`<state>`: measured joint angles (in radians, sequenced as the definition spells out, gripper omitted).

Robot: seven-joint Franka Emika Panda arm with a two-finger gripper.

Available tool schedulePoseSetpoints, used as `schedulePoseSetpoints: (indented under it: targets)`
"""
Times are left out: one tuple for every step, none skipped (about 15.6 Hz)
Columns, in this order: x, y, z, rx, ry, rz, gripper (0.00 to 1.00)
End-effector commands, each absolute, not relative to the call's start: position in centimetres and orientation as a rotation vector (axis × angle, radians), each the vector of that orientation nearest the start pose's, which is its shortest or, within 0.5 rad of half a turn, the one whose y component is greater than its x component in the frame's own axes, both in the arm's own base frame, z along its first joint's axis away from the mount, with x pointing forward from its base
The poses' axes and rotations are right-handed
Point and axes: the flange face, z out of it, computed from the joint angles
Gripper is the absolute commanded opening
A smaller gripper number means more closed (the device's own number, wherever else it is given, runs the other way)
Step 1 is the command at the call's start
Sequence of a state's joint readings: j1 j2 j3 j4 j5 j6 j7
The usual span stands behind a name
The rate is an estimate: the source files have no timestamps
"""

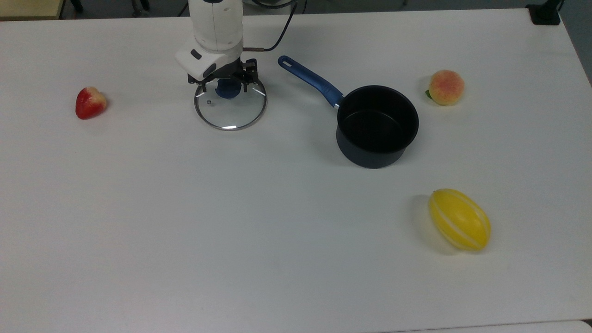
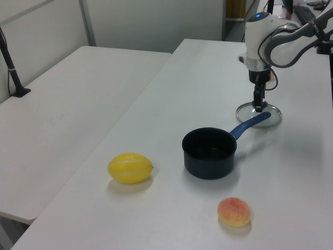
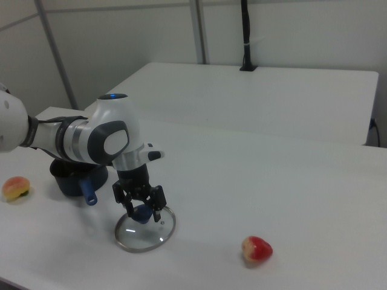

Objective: Close lid
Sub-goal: 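Lower the open gripper onto the blue knob and close on it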

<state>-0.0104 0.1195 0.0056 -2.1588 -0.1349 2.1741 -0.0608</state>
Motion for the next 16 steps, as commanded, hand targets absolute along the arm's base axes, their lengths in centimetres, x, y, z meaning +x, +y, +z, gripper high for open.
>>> schedulePoseSetpoints:
  targets:
    - [53.8, -0.8, 33.5, -3.25, -0.174, 0.144, 0.71]
    - [53.8, -0.8, 33.5, -3.253, -0.142, 0.14, 0.62]
    - [53.8, -0.7, 33.5, -3.254, -0.132, 0.141, 0.49]
    - [53.8, -0.7, 33.5, -3.254, -0.129, 0.144, 0.31]
    - [53.8, -0.7, 33.5, -3.254, -0.129, 0.149, 0.15]
    - [53.7, -0.5, 33.4, -3.254, -0.134, 0.153, 0.03]
    - [53.7, -0.4, 33.4, -3.254, -0.139, 0.153, 0.0]
    - [53.7, -0.3, 33.4, -3.253, -0.141, 0.156, 0.0]
    - [53.7, -0.3, 33.5, -3.254, -0.141, 0.153, 0.0]
    - [53.7, -0.4, 33.7, -3.254, -0.137, 0.158, 0.0]
    - [53.7, -0.4, 34.2, -3.256, -0.137, 0.158, 0.0]
    - [53.8, -0.4, 34.8, -3.256, -0.136, 0.151, 0.0]
    - [54.1, -0.3, 36.0, -3.258, -0.139, 0.131, 0.0]
    - [54.4, -0.3, 37.0, -3.257, -0.122, 0.135, 0.0]
    - [54.8, 0.1, 38.3, -3.255, -0.124, 0.14, 0.0]
    - [55.1, 0.5, 39.4, -3.256, -0.124, 0.144, 0.0]
